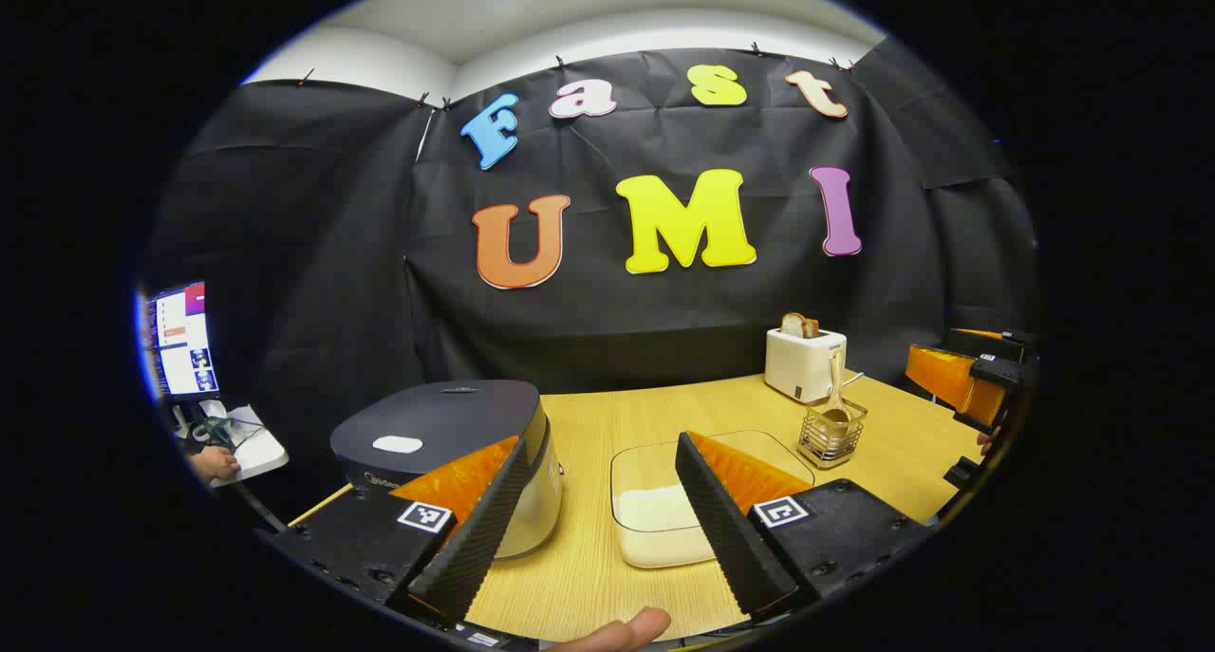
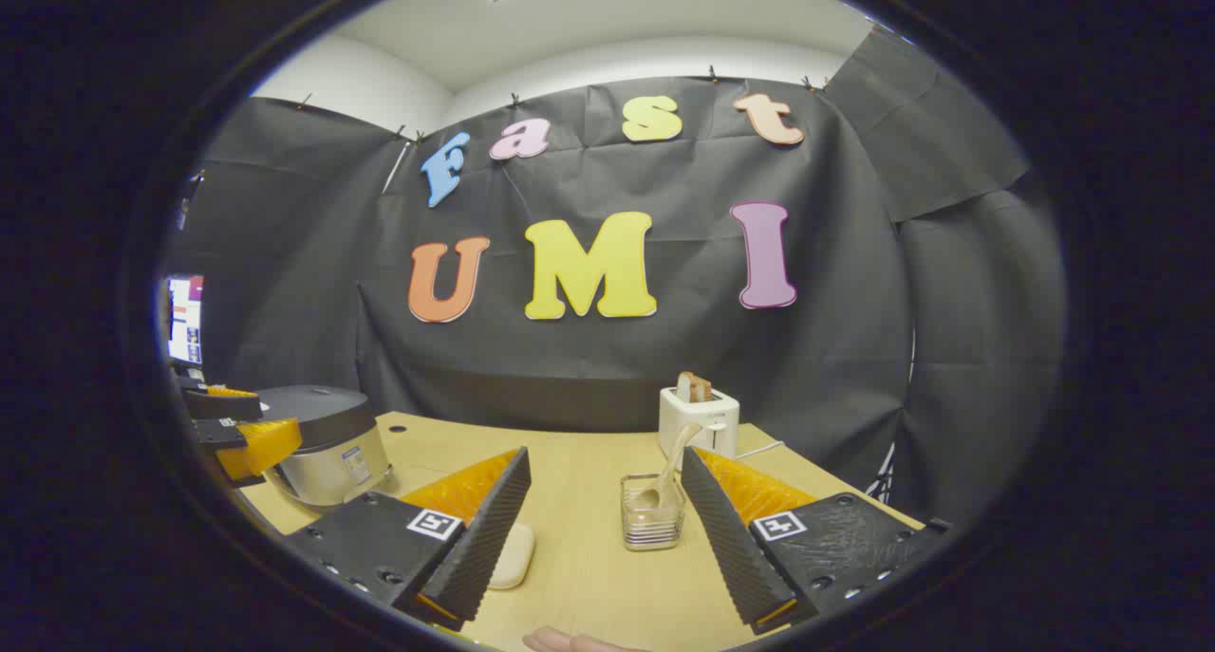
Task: Close the left gripper, press the button to open the rice cooker; take a wooden spoon from the chopstick holder with the right hand, scoop a spoonful of rice and pour it into the rice cooker, then put the wooden spoon back into the chopstick holder.
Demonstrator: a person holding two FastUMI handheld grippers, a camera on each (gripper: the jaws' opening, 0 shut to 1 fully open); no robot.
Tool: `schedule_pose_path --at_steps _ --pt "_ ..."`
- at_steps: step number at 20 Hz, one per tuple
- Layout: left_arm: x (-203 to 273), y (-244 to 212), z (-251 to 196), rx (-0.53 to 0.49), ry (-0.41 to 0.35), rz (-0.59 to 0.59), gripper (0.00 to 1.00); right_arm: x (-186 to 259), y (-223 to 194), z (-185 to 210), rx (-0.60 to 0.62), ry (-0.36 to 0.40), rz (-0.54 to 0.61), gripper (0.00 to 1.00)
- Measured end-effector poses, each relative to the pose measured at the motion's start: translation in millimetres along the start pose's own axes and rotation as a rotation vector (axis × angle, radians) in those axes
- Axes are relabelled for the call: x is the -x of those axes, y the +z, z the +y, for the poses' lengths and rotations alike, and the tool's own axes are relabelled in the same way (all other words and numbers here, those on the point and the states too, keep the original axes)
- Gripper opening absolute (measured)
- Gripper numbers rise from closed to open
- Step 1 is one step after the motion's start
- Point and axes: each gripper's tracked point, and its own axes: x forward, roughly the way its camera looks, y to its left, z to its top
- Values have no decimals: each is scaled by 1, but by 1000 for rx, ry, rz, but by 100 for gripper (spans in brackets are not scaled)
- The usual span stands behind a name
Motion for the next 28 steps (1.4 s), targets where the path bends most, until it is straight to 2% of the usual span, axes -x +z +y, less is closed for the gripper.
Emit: schedule_pose_path --at_steps 2,6,11,15,19,20,21,22,23,24,26,28 --pt "0 3 5 12 15 -10 99 -1 -1 -1 -2 4 6 95" --pt "4 5 7 49 -7 -14 98 -1 2 -5 -26 8 4 96" --pt "-2 1 25 58 17 10 97 -2 3 -14 -34 -5 -2 95" --pt "-14 2 48 39 17 52 89 -5 1 -21 -42 -15 9 95" --pt "-31 -10 87 56 58 154 66 -9 0 -27 -57 -24 17 95" --pt "-35 -13 97 59 66 177 55 -9 0 -29 -60 -27 20 94" --pt "-37 -15 107 65 70 200 47 -10 -2 -31 -63 -29 22 93" --pt "-40 -20 113 69 72 230 31 -10 -1 -33 -68 -32 24 92" --pt "-42 -24 122 70 72 257 24 -9 0 -35 -74 -33 24 92" --pt "-45 -26 132 74 79 277 13 -8 1 -35 -79 -32 24 92" --pt "-47 -32 152 89 101 319 3 -9 1 -36 -83 -33 22 95" --pt "-49 -35 168 98 126 350 3 -10 1 -37 -86 -34 24 92"
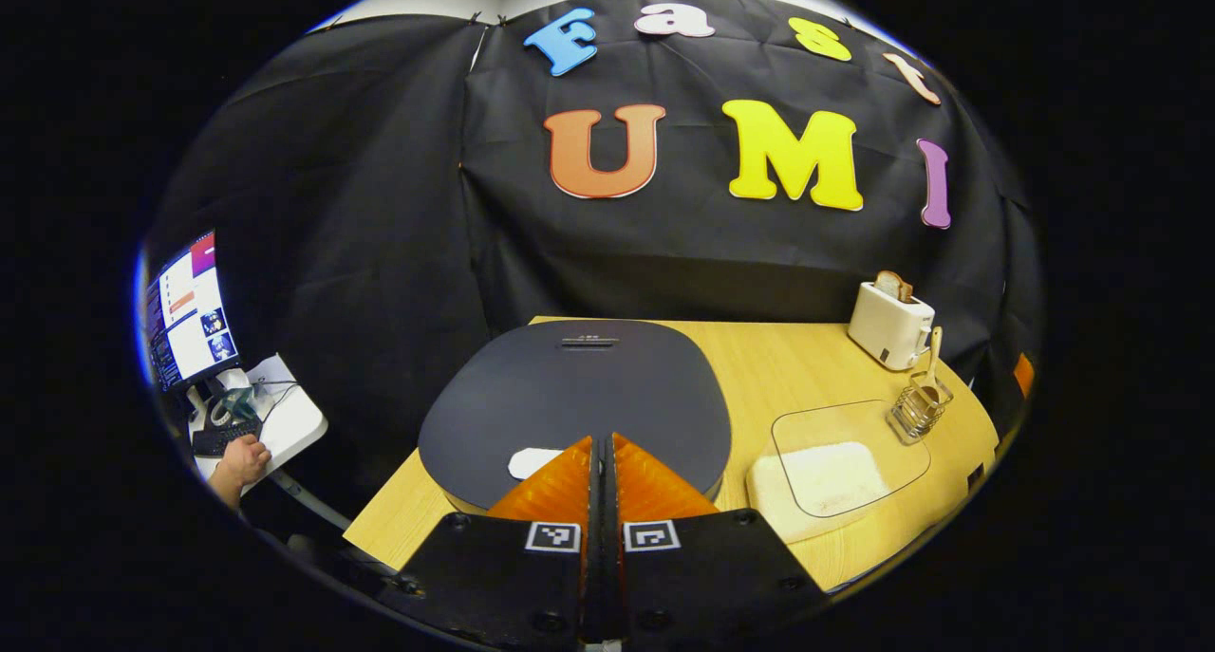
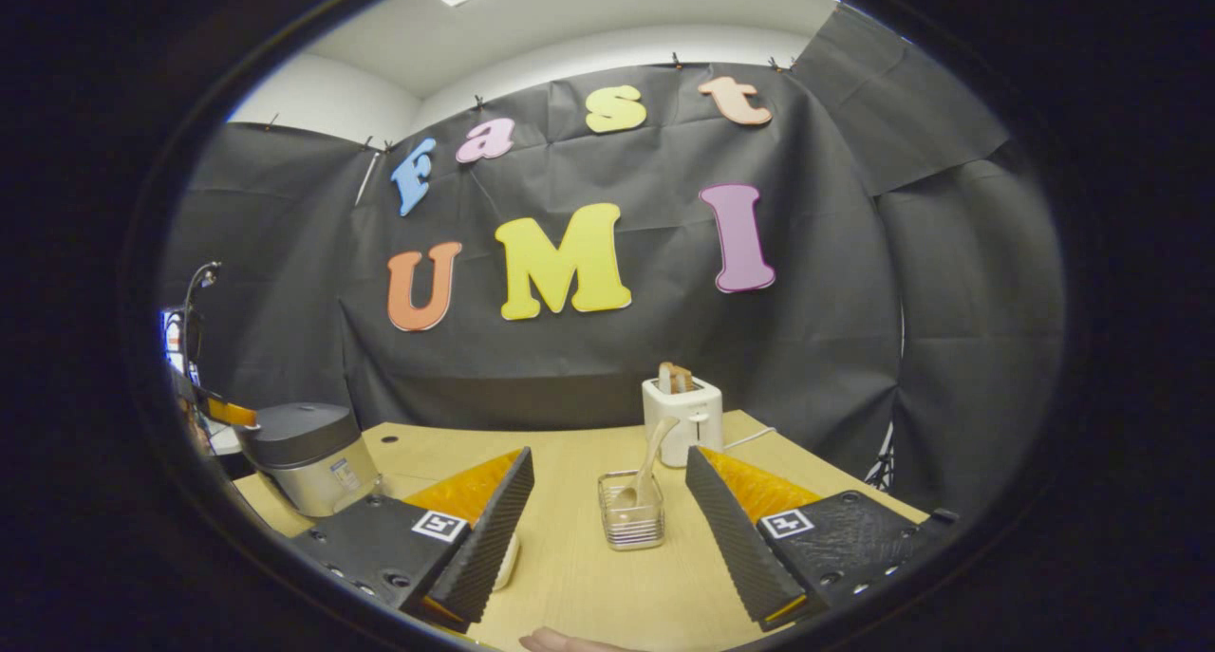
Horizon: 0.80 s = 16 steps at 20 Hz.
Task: Close the left gripper, press the button to open the rice cooker; take a wooden spoon from the chopstick holder with the right hand, scoop a spoonful of rice and pour it into the rice cooker, then put the wooden spoon back into the chopstick holder.
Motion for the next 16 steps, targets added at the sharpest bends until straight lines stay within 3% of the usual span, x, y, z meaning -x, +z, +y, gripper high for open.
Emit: schedule_pose_path --at_steps 1,2,15,16 --pt "-1 -1 7 6 10 10 2 0 0 0 -3 1 1 96" --pt "-3 -2 8 11 4 23 3 1 0 0 -4 2 2 92" --pt "-3 -10 8 1 3 91 3 2 4 -10 -21 -10 0 96" --pt "-1 -12 9 16 2 89 7 3 4 -9 -26 -5 3 96"
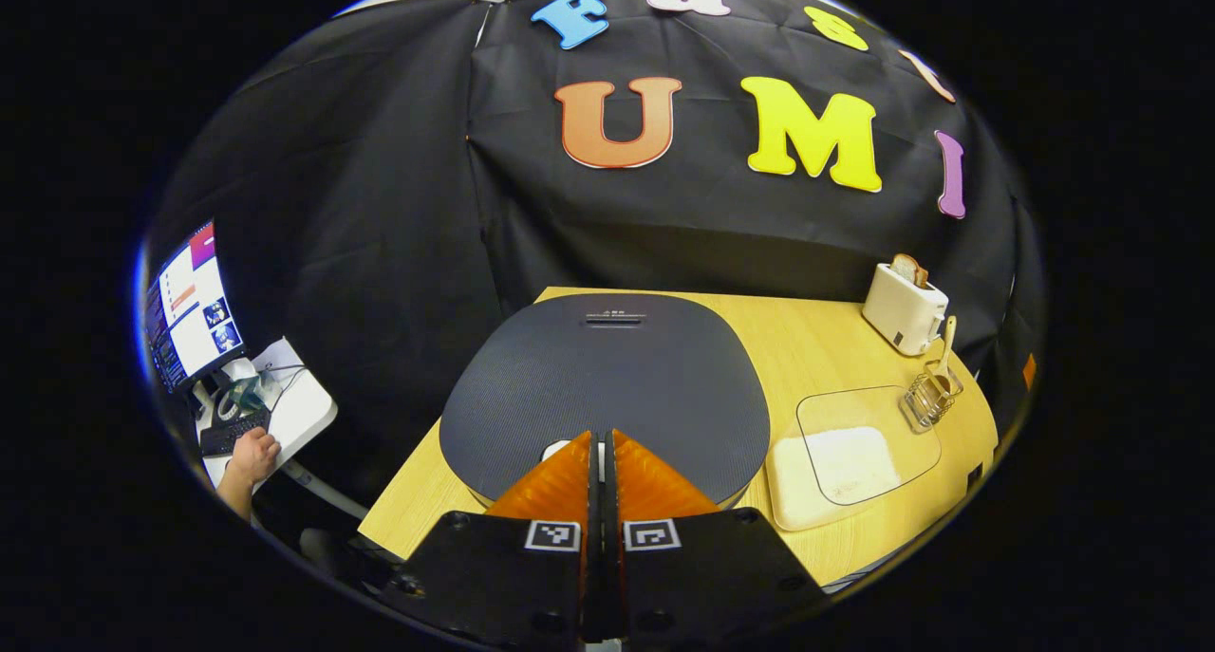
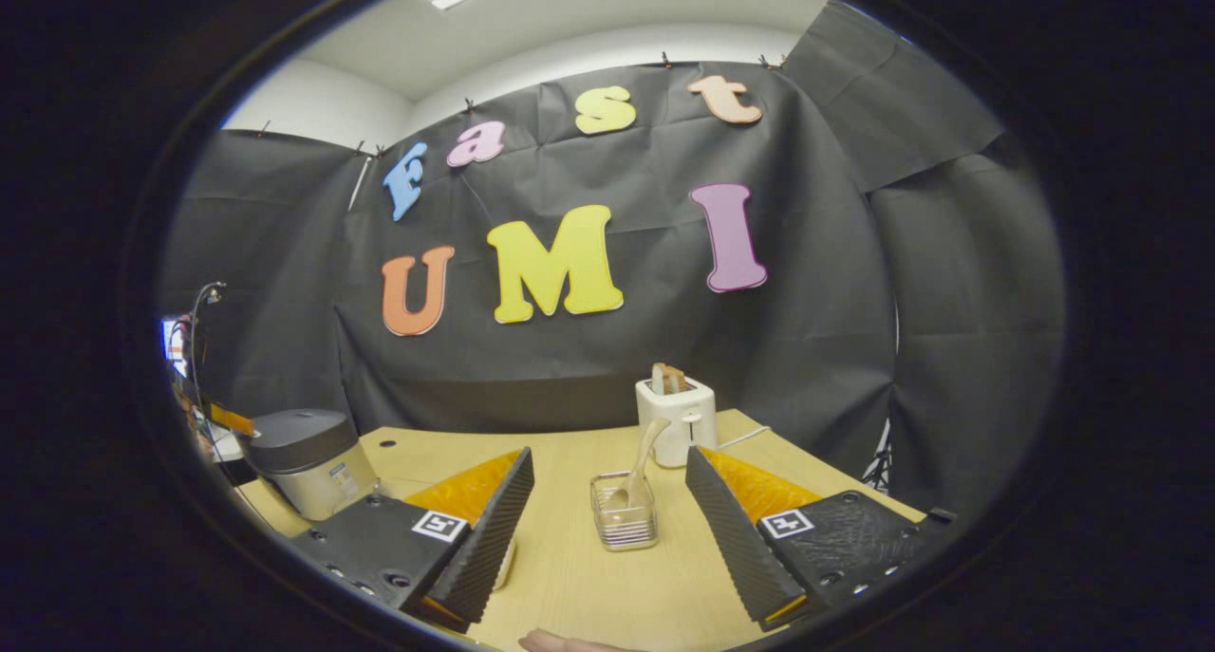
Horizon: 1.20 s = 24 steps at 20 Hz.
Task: Close the left gripper, press the button to open the rice cooker; take a wooden spoon from the chopstick holder with the right hand, scoop a spoonful of rice and pour it into the rice cooker, then put the wooden spoon back into the chopstick holder.
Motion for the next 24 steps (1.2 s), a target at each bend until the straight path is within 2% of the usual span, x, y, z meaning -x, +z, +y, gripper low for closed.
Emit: schedule_pose_path --at_steps 1,3,4,7,9,10,12,14,15,17,23,24 --pt "-1 0 -1 6 -6 5 3 0 -2 2 -3 7 3 96" --pt "-3 1 0 13 -11 -18 3 -1 -4 5 0 16 12 96" --pt "-1 3 0 23 -7 -27 3 -2 -4 4 4 17 15 92" --pt "6 8 1 48 33 -71 3 -4 -5 -2 4 0 18 96" --pt "14 28 -5 30 44 -163 3 -7 -8 -5 0 -9 30 96" --pt "17 42 -14 10 27 -211 13 -8 -9 -6 -5 -12 37 96" --pt "32 56 -22 -40 39 -266 59 -10 -12 -7 -13 -12 48 96" --pt "53 72 -17 -73 112 -338 91 -11 -13 -7 -17 -9 55 96" --pt "58 73 -24 -80 102 -340 100 -12 -15 -7 -17 -8 58 96" --pt "67 69 -49 -79 67 -342 100 -14 -16 -8 -18 -9 64 96" --pt "79 53 -65 -140 86 -372 100 -22 -22 -17 -20 -33 83 96" --pt "79 48 -71 -135 76 -374 100 -24 -24 -17 -22 -34 87 100"
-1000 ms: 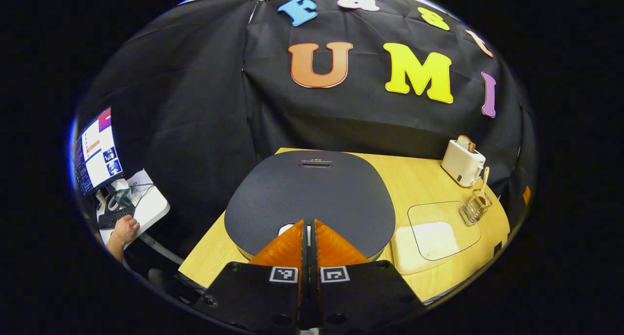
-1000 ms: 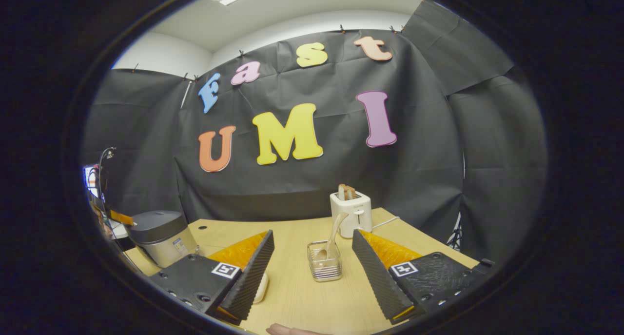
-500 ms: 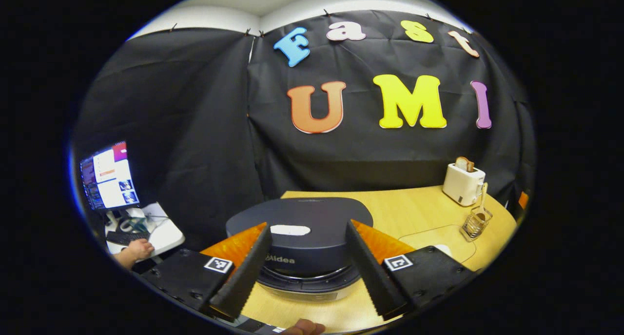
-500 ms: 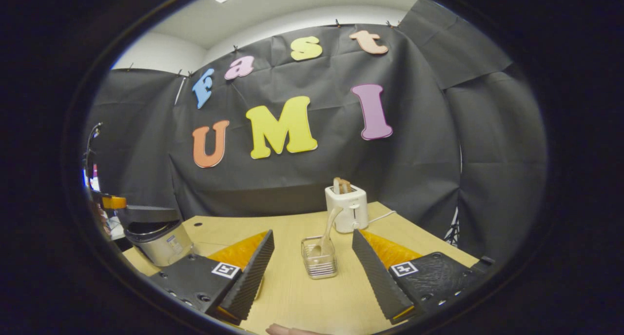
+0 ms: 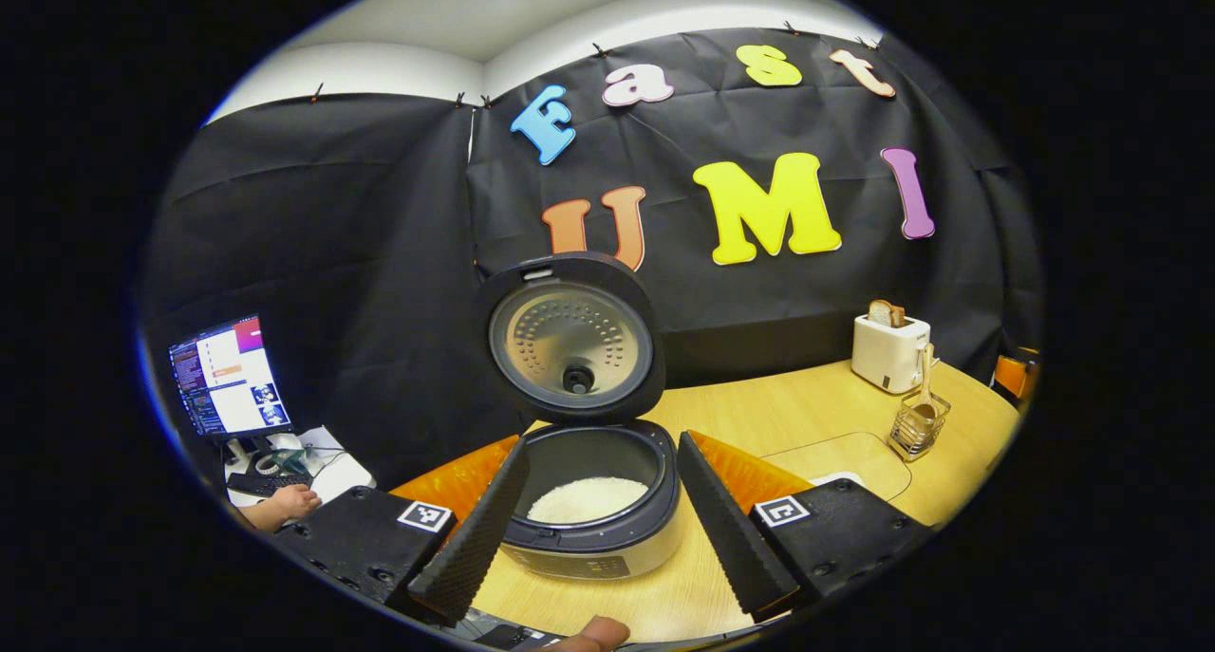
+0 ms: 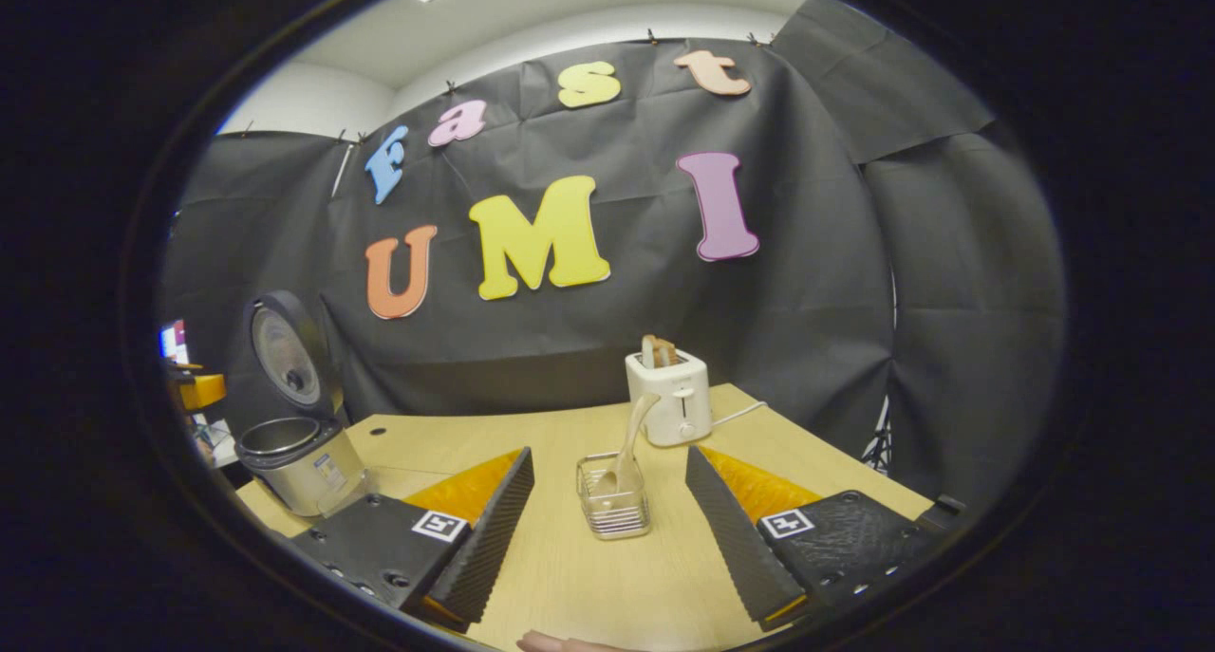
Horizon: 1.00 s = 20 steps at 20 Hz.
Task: Close the left gripper, press the button to open the rice cooker; take a wooden spoon from the chopstick holder with the right hand, scoop a spoonful of rice and pour it into the rice cooker, then put the wooden spoon back into the chopstick holder.
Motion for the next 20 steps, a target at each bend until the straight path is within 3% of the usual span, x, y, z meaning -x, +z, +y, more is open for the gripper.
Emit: schedule_pose_path --at_steps 8,11,12,15,19,20 --pt "13 -34 -49 7 -67 14 100 -67 -7 -27 32 -35 45 96" --pt "12 -33 -62 11 -81 -1 100 -105 -8 -26 18 1 81 96" --pt "10 -32 -65 14 -80 -6 100 -117 -8 -25 19 12 95 92" --pt "7 -32 -79 17 -104 -5 100 -156 -8 -28 35 1 137 96" --pt "9 -31 -83 29 -132 -18 100 -200 -17 -19 90 26 201 92" --pt "9 -33 -81 33 -138 -15 100 -210 -20 -19 106 26 214 96"
